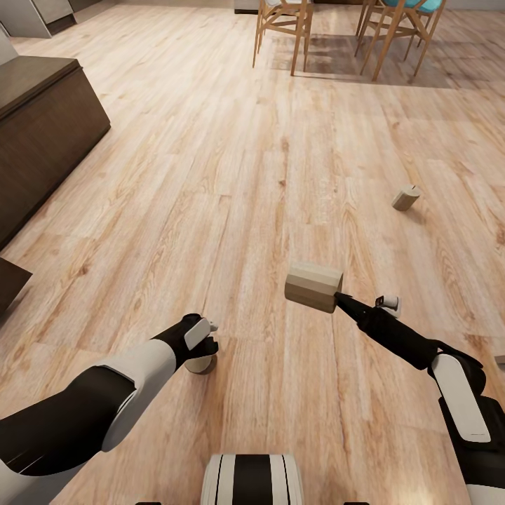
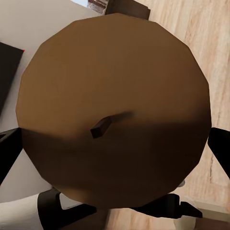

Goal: Place each of the two pumpkins and all three candles from the living room inside a cabinet in the living room (use any cabinet), then make sure every cabinet is closed, and position the cauldron so it is next to a table in the living room.

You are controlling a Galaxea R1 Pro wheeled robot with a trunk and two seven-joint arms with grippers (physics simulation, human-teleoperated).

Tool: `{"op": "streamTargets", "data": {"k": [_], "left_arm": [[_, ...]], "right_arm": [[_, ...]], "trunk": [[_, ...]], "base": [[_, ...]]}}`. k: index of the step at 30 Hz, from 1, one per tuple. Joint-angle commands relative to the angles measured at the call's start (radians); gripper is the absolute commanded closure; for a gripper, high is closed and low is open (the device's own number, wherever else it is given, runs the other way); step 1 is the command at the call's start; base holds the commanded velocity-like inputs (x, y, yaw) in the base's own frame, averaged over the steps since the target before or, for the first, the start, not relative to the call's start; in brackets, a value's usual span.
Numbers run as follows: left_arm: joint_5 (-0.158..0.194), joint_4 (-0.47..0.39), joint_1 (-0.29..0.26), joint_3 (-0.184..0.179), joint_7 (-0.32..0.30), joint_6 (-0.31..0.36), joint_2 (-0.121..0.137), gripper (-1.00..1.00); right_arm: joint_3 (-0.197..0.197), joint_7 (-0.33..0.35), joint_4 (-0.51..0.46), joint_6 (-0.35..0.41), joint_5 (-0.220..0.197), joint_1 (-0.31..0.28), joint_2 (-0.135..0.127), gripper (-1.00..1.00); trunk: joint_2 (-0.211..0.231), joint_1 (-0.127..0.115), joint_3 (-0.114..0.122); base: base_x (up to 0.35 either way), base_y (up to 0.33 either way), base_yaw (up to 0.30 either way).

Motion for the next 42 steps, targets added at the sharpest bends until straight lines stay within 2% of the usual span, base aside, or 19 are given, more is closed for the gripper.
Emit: {"op": "streamTargets", "data": {"k": [1,17,19,20,21,23,27,31,34,35,38,42], "left_arm": [[0.008,-0.002,0.000,-0.010,0.006,0.004,0.000,1.00],[0.009,-0.003,0.000,-0.007,0.007,0.000,0.002,1.00],[0.010,-0.003,0.000,-0.008,0.007,-0.026,0.002,1.00],[0.010,-0.003,0.000,-0.009,0.007,-0.054,0.001,1.00],[0.011,-0.004,0.000,-0.010,0.006,-0.116,0.000,1.00],[0.011,-0.005,0.000,-0.010,0.006,-0.153,-0.001,1.00],[0.012,-0.016,0.000,-0.009,0.007,-0.180,-0.002,1.00],[0.014,-0.062,0.000,-0.006,0.010,-0.206,-0.001,1.00],[0.015,-0.090,0.000,-0.005,0.011,-0.222,-0.001,1.00],[0.015,-0.112,0.000,-0.004,0.011,-0.224,-0.001,1.00],[0.019,-0.158,0.000,-0.001,0.011,-0.226,0.001,1.00],[0.021,-0.227,0.000,0.001,0.011,-0.224,0.007,1.00]], "right_arm": [[-0.001,0.001,0.000,0.006,-0.003,0.000,0.000,1.00],[-0.001,0.000,0.006,0.002,0.000,0.000,0.001,1.00],[-0.001,0.000,0.011,0.002,0.000,0.000,0.002,1.00],[0.000,0.000,0.012,0.002,0.000,0.000,0.002,1.00],[0.000,-0.001,0.013,0.001,0.001,0.000,0.004,1.00],[0.001,-0.002,0.016,0.000,0.003,0.000,0.004,1.00],[0.001,-0.003,0.024,0.000,0.006,0.000,0.005,1.00],[0.001,-0.008,0.028,-0.006,0.010,0.000,0.005,1.00],[0.002,-0.039,0.048,-0.039,0.042,0.000,0.007,1.00],[0.003,-0.056,0.061,-0.067,0.063,0.000,0.008,1.00],[0.006,-0.085,0.074,-0.126,0.088,0.000,0.010,1.00],[0.007,-0.101,0.077,-0.145,0.119,0.000,0.021,1.00]], "trunk": [[0.000,0.000,-0.001],[0.000,-0.001,0.003],[0.001,-0.001,0.011],[0.001,-0.002,0.015],[0.001,-0.002,0.019],[0.001,-0.003,0.026],[0.002,-0.005,0.042],[0.003,-0.007,0.057],[0.004,-0.008,0.069],[0.004,-0.009,0.073],[0.005,-0.010,0.084],[0.006,-0.012,0.100]], "base": [[0.000,0.000,0.000],[0.000,0.000,0.000],[0.000,0.000,0.000],[0.000,0.000,0.000],[0.000,0.000,0.000],[0.000,0.000,0.000],[0.000,0.000,0.000],[0.000,0.000,0.000],[0.000,0.000,0.000],[0.000,0.000,0.000],[0.000,0.000,0.000],[0.000,0.000,0.000]]}}
